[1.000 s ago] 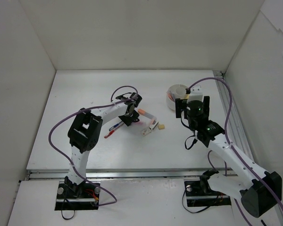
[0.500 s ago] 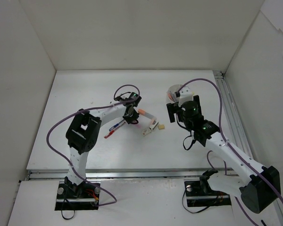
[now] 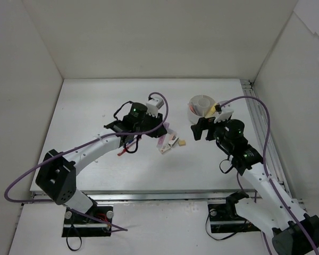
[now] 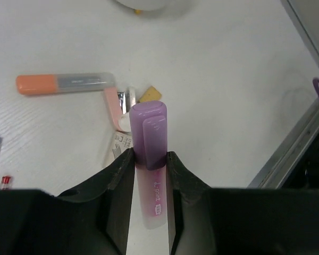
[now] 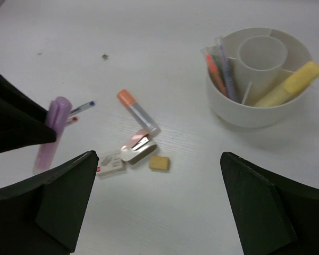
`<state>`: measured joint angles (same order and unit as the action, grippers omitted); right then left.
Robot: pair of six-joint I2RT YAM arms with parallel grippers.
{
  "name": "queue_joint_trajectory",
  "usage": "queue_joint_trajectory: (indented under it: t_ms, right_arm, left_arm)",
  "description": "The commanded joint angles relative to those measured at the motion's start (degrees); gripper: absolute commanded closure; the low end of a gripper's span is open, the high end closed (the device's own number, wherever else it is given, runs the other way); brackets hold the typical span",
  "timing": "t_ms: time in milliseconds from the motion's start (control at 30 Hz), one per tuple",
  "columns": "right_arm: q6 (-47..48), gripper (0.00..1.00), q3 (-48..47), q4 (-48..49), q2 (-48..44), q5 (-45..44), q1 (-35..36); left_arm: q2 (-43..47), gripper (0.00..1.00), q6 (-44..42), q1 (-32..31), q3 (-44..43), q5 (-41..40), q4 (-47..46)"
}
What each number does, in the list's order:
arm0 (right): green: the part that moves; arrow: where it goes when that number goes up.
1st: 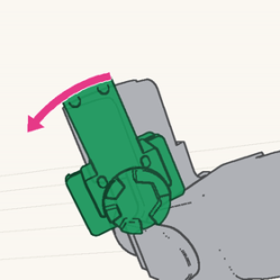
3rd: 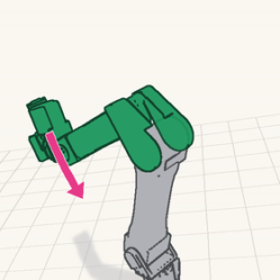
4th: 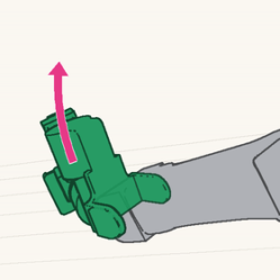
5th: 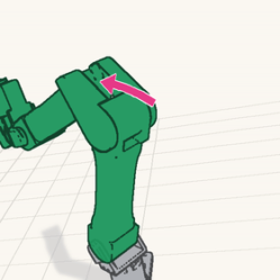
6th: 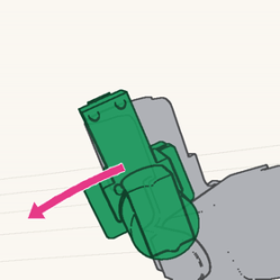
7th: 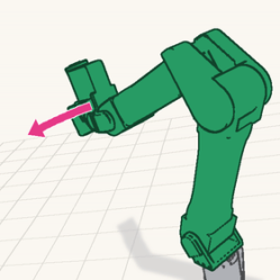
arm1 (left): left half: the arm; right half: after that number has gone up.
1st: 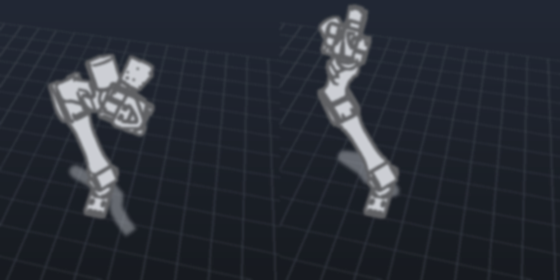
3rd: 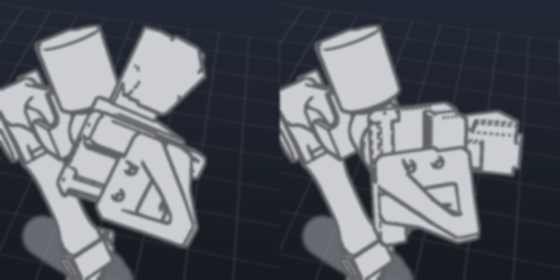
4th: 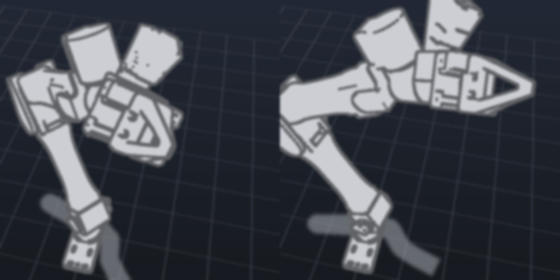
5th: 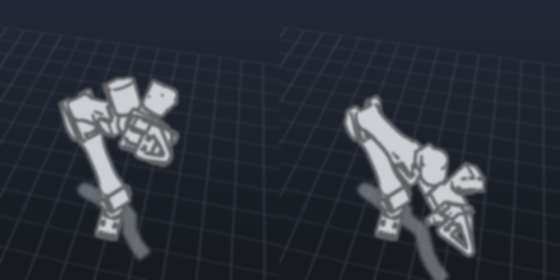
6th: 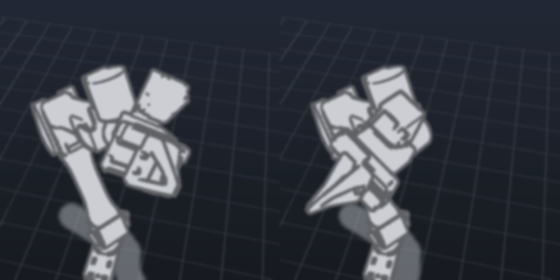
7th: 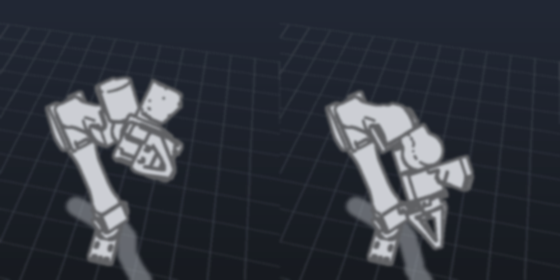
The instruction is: Sort the stationery into containers
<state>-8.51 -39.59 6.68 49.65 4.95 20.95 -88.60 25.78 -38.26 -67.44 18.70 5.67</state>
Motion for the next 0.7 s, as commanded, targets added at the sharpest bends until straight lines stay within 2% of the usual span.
queue_joint_trajectory:
  t_ms: [0, 133, 300, 367, 500, 633, 667]
  right_arm:
    - [-3.87, 0.02, -0.48, 6.68, 1.23, 17.97, -1.26]
    - [-8.79, 0.02, -1.45, 9.49, 5.01, 29.64, -2.14]
    - [-13.27, 0.02, -3.47, 9.32, 11.77, 36.60, -2.49]
    - [-15.21, 0.03, -2.86, 10.98, 14.49, 37.15, -2.40]
    - [-21.89, 0.08, -0.14, 21.41, 17.41, 38.20, -2.14]
    - [-22.25, 0.10, -0.39, 23.03, 18.38, 36.01, -0.39]
    - [-22.16, 0.15, -0.57, 23.03, 18.73, 35.83, -0.21]
  left_arm:
    - [3.07, 1.00, -18.19, -1.81, 1.78, 9.87, -4.18]
    - [6.41, 1.00, -23.75, -4.80, 3.89, 9.16, -2.95]
    - [7.65, 1.00, -24.55, -5.51, 3.90, 6.53, -4.00]
    - [7.39, 1.00, -24.72, -5.51, 3.54, 6.61, -3.91]
    - [6.51, 1.00, -24.11, -6.04, 2.67, 6.35, -4.09]
    - [5.63, 1.00, -23.85, -6.56, 1.96, 5.82, -4.09]
    - [5.54, 1.00, -23.85, -7.09, 1.79, 5.74, -4.18]
